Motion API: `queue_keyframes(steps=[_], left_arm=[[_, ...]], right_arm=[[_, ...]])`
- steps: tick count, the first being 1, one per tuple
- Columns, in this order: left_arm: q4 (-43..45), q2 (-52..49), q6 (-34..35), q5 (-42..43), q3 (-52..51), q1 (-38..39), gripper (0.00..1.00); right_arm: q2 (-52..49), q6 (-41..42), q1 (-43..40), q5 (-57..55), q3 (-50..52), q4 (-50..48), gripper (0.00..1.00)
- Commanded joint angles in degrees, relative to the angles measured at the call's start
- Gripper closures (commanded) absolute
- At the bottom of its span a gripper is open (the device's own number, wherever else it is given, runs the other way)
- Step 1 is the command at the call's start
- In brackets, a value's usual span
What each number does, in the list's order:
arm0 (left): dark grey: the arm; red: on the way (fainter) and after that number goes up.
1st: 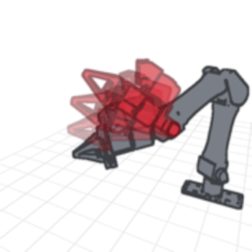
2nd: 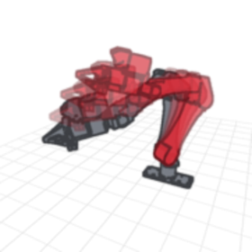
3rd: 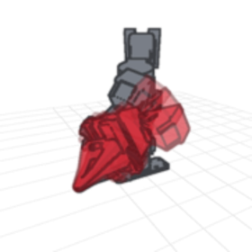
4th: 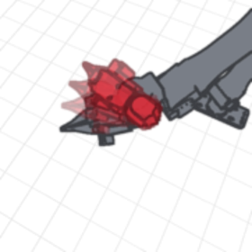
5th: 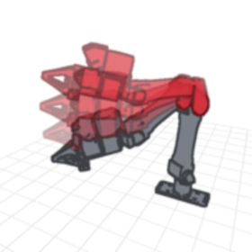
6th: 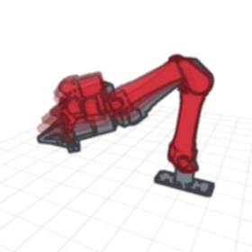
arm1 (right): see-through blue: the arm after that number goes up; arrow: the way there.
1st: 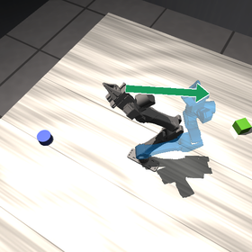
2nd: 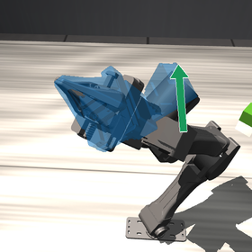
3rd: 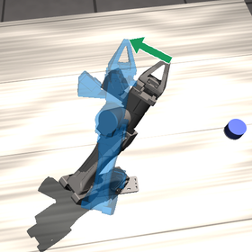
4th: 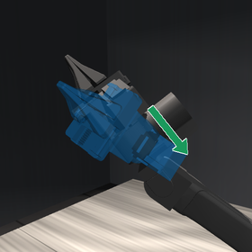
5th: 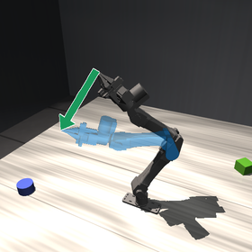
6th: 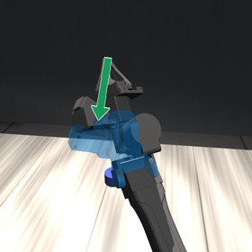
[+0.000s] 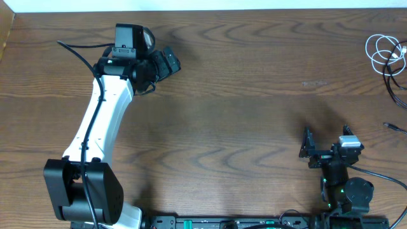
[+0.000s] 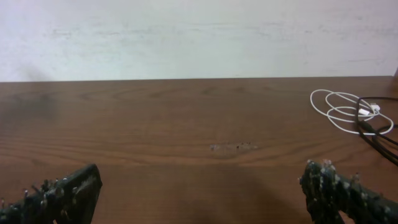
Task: Untangle cables
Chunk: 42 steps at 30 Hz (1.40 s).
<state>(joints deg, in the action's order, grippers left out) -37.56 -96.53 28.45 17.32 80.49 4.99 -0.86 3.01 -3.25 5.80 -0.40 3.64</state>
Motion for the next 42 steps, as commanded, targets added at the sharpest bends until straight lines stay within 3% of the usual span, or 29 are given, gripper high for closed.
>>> queue_keyframes(steps=[1, 5, 9, 18, 34, 42], left_arm=[[-0.9, 1.3, -0.6, -2.7, 1.4, -0.1, 0.0], [-1.0, 1.6, -2.4, -6.8, 1.4, -0.3, 0.0], [0.0, 4.5, -9.8, -9.5, 0.7, -0.2, 0.01], [12.4, 22.1, -23.8, -9.5, -12.7, -0.7, 0.01], [38.4, 64.6, -23.7, -11.1, -57.9, -9.3, 0.01], [42.0, 79.6, -23.7, -14.0, -70.9, -9.3, 0.01]], right_arm=[[0.4, 0.8, 0.4, 0.6, 0.1, 0.2, 0.01], [0.4, 0.8, 0.4, 0.6, 0.1, 0.2, 0.01], [0.4, 0.8, 0.4, 0.6, 0.1, 0.2, 0.01], [0.4, 0.8, 0.4, 0.6, 0.1, 0.2, 0.01], [0.4, 0.8, 0.4, 0.6, 0.1, 0.2, 0.01], [0.4, 0.8, 0.4, 0.6, 0.1, 0.2, 0.01]])
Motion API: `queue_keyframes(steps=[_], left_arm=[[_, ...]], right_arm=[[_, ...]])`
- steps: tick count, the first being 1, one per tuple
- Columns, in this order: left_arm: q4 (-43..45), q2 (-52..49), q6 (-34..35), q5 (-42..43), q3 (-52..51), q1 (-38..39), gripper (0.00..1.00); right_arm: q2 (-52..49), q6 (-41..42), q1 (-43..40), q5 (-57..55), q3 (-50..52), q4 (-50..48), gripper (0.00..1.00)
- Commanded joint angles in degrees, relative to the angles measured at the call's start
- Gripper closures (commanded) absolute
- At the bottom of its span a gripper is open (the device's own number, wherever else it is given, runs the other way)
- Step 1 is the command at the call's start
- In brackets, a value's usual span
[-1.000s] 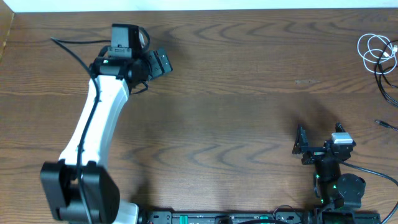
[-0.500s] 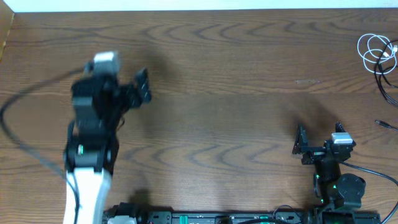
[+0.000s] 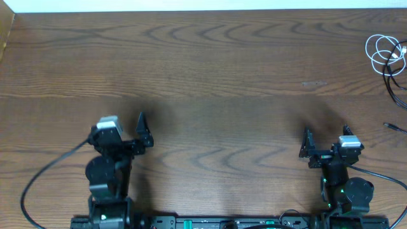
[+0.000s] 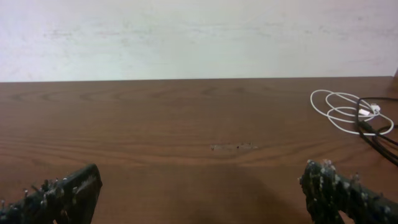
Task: Untangle cables
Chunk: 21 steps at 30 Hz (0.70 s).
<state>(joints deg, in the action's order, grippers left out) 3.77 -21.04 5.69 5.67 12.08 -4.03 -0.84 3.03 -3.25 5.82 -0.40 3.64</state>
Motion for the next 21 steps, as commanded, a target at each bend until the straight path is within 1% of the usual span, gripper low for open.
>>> queue_keyframes(steps=[1, 10, 15, 18, 21], left_arm=[[0.7, 5.8, -1.0, -2.8, -3.7, -0.3, 0.01], [0.6, 16.1, -1.8, -7.1, -9.0, 0.0, 0.01], [0.7, 19.0, -2.7, -8.2, -11.3, 0.0, 0.01], [-2.1, 20.9, -2.7, -8.1, -11.9, 0.0, 0.01], [-2.5, 21.0, -3.0, -8.1, -11.9, 0.0, 0.01]], right_arm=[[0.3, 0.8, 0.4, 0.5, 0.1, 0.2, 0.01], [0.3, 0.8, 0.4, 0.5, 0.1, 0.2, 0.01], [0.3, 0.8, 0.4, 0.5, 0.1, 0.2, 0.01], [0.3, 0.8, 0.4, 0.5, 0.1, 0.2, 0.01], [0.3, 0.8, 0.4, 0.5, 0.1, 0.2, 0.01]])
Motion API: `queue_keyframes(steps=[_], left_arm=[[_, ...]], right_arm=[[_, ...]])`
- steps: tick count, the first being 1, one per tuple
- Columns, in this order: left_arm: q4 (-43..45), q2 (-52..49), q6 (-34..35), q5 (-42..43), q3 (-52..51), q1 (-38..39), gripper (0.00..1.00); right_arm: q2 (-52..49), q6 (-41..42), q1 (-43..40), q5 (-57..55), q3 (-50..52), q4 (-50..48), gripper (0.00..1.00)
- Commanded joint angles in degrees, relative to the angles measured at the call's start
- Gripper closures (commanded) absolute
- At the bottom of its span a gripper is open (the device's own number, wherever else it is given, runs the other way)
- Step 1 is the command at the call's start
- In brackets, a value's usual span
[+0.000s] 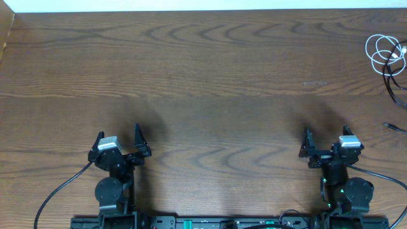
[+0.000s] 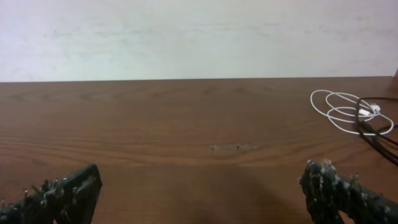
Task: Untangle cables
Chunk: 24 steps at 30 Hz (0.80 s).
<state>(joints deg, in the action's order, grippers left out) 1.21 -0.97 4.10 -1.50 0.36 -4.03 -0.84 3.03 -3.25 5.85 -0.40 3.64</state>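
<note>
A coiled white cable (image 1: 383,51) lies at the table's far right edge, with a black cable (image 1: 394,86) crossing it and running off the right side. The right wrist view shows the white cable (image 2: 339,109) and the black cable (image 2: 376,134) overlapping at the coil's right. My right gripper (image 1: 325,144) (image 2: 205,186) sits open at the near right, well short of the cables, nothing between its fingers. My left gripper (image 1: 118,138) stands open at the near left, far from them.
The brown wooden table (image 1: 203,83) spans the view, with a white wall (image 2: 199,37) behind its far edge. A faint scuff mark (image 2: 233,147) marks the wood ahead of the right gripper. Black arm cables trail off near each base.
My left arm has drawn slightly further back and down toward its base, its gripper now pointing straight ahead. The right arm and the cables have not moved.
At first my left arm was stretched out to the far left of the table, its gripper near the back. Then it was folded back near its base at the near left, and now it rests there squarely. The right arm stayed put throughout.
</note>
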Motion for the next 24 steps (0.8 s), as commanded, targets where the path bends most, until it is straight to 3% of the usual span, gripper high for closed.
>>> queue_keyframes(steps=[1, 4, 24], left_arm=[[-0.5, 0.9, -1.5, -1.0, -0.2, 0.0, 0.01], [-5.2, 0.9, -1.5, -0.9, -0.2, 0.0, 0.01], [-5.3, 0.7, -1.7, -0.5, -0.1, 0.6, 0.01]], right_arm=[[0.3, 0.8, 0.4, 0.5, 0.1, 0.2, 0.01], [0.3, 0.8, 0.4, 0.5, 0.1, 0.2, 0.01], [0.3, 0.8, 0.4, 0.5, 0.1, 0.2, 0.01]])
